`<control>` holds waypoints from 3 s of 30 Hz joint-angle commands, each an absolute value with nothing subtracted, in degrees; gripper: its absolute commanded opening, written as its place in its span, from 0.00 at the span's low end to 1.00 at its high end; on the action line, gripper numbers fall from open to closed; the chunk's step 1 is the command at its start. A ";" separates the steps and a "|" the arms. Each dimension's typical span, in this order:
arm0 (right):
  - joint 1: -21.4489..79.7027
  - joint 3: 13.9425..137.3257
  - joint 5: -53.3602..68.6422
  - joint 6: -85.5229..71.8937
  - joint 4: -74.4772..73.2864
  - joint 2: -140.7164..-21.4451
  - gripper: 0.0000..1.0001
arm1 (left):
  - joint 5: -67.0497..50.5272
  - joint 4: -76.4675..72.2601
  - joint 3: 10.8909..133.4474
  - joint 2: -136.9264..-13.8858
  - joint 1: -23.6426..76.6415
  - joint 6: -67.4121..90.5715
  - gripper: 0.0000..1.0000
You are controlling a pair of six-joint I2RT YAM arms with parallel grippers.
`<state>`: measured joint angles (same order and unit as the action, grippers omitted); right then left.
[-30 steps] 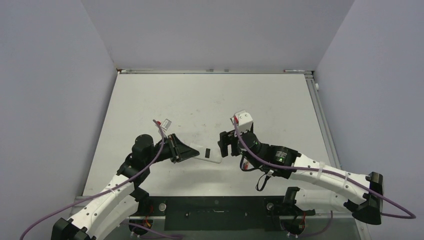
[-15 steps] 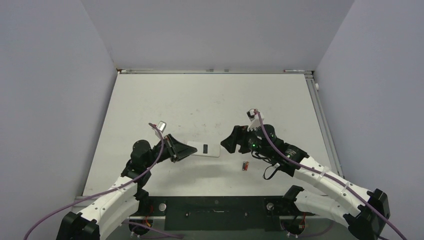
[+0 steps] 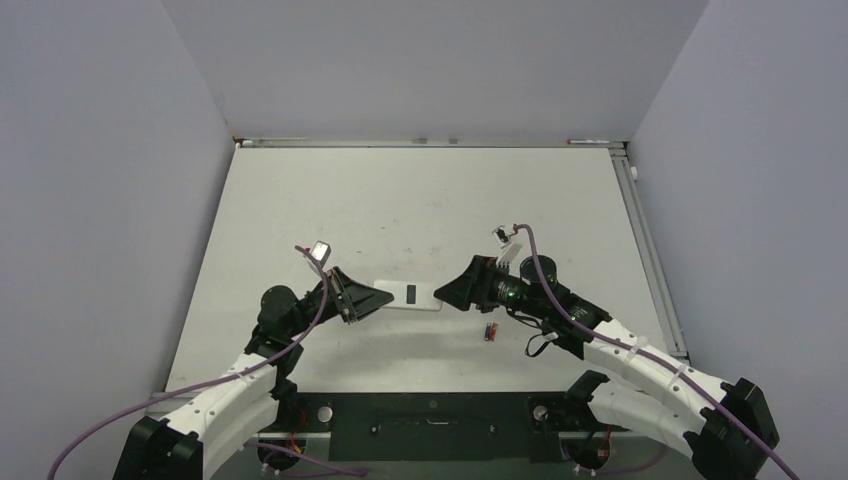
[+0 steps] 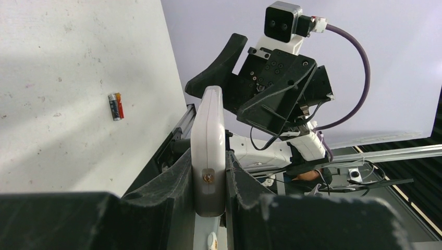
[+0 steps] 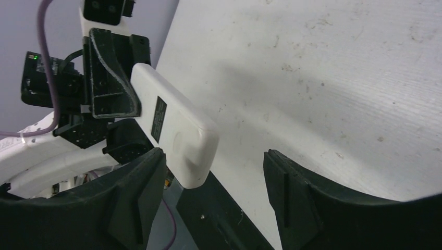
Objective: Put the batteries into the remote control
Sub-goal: Remove the battery cover from the remote control.
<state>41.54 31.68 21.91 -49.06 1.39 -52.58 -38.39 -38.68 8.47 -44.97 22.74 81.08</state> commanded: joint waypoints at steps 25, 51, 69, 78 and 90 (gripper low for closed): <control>41.18 26.75 31.55 -60.78 26.40 -56.59 0.45 | -41.20 -49.49 7.84 -45.70 22.45 85.12 0.00; 42.91 22.87 31.45 -65.97 36.62 -53.65 0.08 | -41.53 -51.41 7.69 -46.49 22.49 86.74 0.00; 45.83 22.22 29.25 -64.20 35.74 -51.84 0.26 | -41.84 -51.65 8.40 -47.73 22.49 86.93 0.00; 45.96 25.01 26.57 -59.69 24.44 -48.81 0.35 | -42.09 -50.71 8.80 -47.37 22.32 86.24 0.00; 46.61 27.70 23.91 -56.23 15.53 -47.75 0.27 | -42.47 -48.50 9.36 -47.37 22.16 84.52 0.00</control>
